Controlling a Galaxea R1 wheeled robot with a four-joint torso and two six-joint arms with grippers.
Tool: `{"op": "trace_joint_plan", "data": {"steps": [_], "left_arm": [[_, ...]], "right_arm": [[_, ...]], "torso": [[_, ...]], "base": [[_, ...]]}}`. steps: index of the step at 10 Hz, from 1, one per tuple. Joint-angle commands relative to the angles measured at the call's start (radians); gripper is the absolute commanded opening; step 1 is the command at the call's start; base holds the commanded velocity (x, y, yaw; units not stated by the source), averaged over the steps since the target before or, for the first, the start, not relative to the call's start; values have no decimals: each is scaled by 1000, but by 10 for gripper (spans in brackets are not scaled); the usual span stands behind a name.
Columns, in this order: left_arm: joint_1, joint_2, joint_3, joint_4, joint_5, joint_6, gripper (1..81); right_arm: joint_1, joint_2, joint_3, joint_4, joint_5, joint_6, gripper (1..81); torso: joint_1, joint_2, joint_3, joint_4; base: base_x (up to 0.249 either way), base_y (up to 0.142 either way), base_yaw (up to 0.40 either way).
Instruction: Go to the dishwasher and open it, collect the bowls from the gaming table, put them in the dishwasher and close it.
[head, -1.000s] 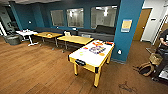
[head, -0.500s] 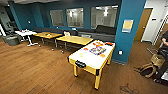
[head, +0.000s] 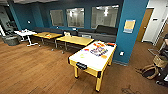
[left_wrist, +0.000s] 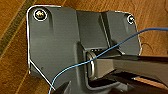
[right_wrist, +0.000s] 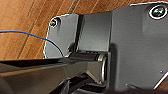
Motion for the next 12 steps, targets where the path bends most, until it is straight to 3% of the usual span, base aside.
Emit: {"op": "trace_joint_plan", "data": {"steps": [1, 7, 12], "left_arm": [[-35, -8, 6, 0, 62, 1, 811], [-35, -6, 6, 0, 62, 1, 811], [-35, -5, 6, 0, 63, 0, 811]], "right_arm": [[38, 0, 14, -19, -48, -5, 811], [38, 0, 14, -19, -48, -4, 811], [35, 0, 14, -19, -47, -4, 811]], "torso": [[0, 0, 0, 0], [0, 0, 0, 0], [1, 0, 0, 0]], "base": [[108, 0, 0], [108, 0, 0], [109, 81, 0]]}}
